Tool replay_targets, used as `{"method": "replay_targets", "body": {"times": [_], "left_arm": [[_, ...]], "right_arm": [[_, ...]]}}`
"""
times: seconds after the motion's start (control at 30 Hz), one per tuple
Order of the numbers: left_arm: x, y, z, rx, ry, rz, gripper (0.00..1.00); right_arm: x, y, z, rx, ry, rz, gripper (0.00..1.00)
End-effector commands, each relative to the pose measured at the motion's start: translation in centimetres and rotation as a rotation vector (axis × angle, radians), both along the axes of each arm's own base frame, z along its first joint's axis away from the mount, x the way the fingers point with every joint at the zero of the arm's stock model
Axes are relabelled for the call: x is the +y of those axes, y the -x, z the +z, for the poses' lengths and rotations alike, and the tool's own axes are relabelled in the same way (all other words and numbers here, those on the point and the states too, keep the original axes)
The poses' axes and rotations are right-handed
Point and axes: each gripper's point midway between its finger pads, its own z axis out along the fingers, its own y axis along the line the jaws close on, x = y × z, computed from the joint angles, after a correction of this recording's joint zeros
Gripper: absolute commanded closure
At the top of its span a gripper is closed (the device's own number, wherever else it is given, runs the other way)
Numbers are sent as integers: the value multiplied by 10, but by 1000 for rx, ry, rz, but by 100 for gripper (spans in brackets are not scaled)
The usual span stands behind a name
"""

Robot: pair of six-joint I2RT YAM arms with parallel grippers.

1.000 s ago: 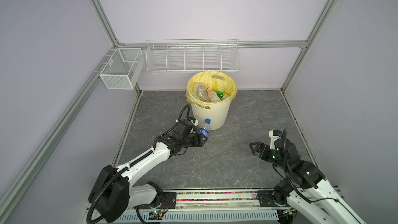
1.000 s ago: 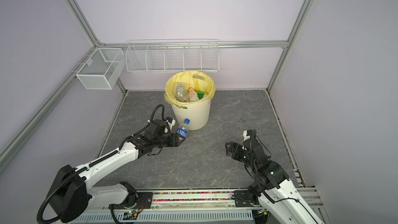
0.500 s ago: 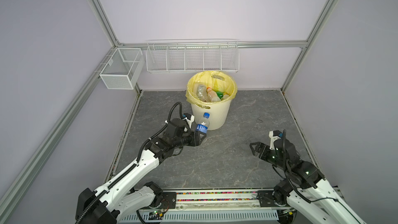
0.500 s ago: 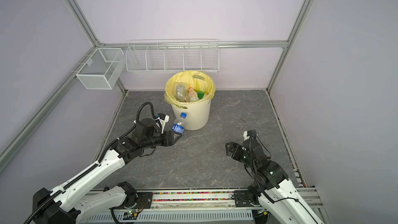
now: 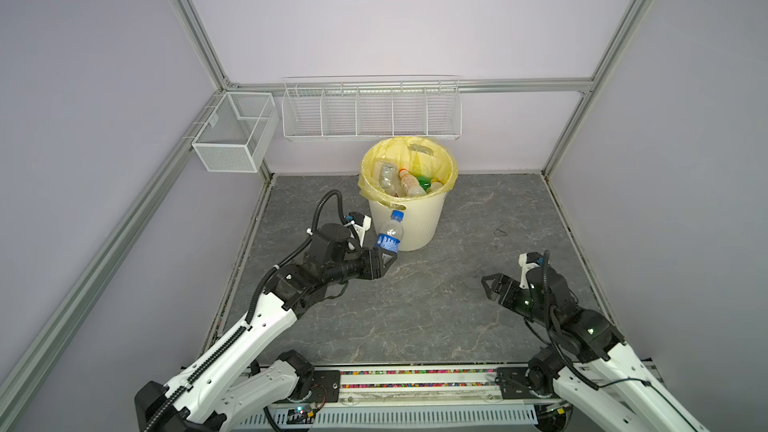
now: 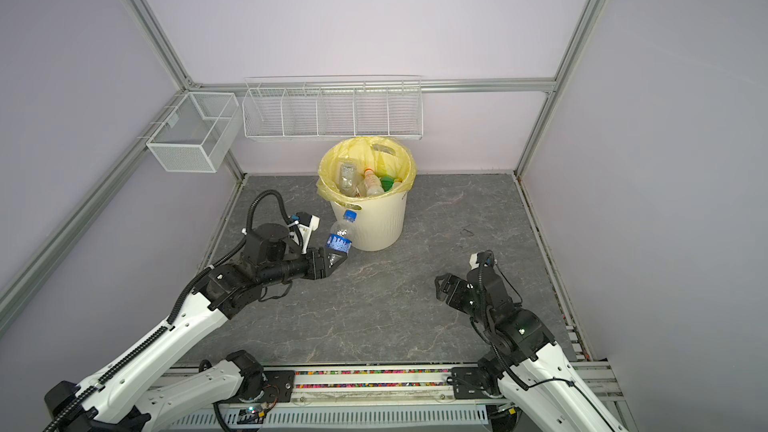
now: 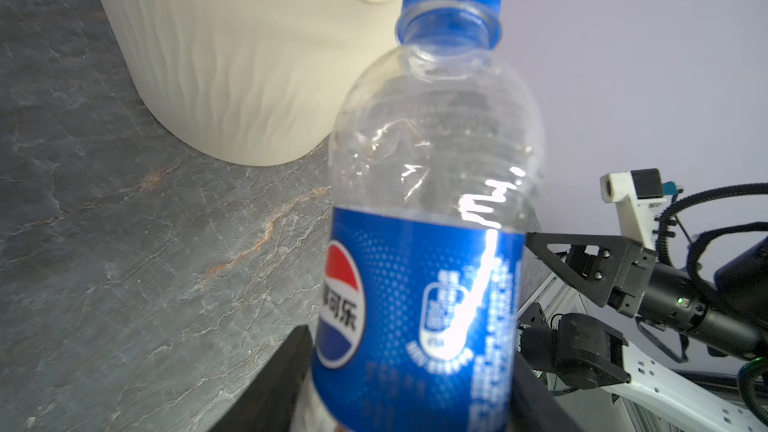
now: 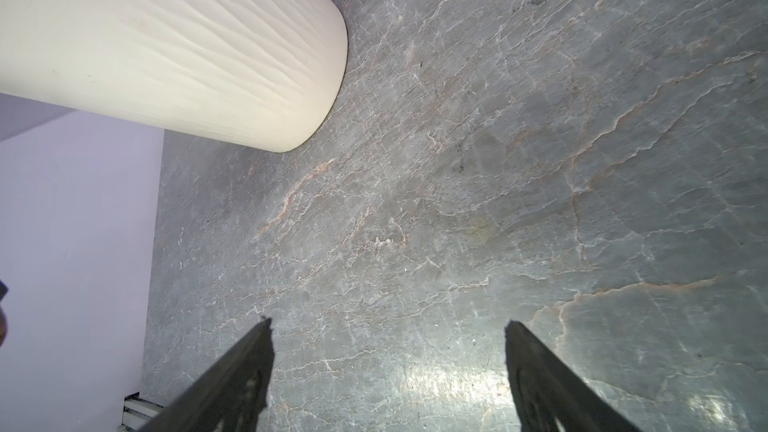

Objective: Throw the plastic bottles in the bin
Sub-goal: 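Lift the Pepsi bottle with the left gripper and carry it over the bin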

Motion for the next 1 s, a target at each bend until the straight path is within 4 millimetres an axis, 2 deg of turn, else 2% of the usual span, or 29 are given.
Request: {"method": "replay_targets", "body": {"times": [0.0,0.3,0.4,0.57,0.73,0.97], "left_arm": [[5,2,17,-5,13,28,63],[11,-7,50,-16,30,102,62],[8,-6,67,-15,64,98,62],[4,-12,83,-11,57,100,62],[3,-13,78,16,56,110,62],[-1,-13,77,44,98,115,61]], "right_arm": [[-2,-1,8,-4,-19,-29,12],[-3,1,8,7,-25,-32,12],[-3,2,4,15,-24,-35,12],[-5,3,5,11,-21,-41,12],[-6,3,9,4,-17,-38,12],[-7,2,4,7,-9,-45,12]]}}
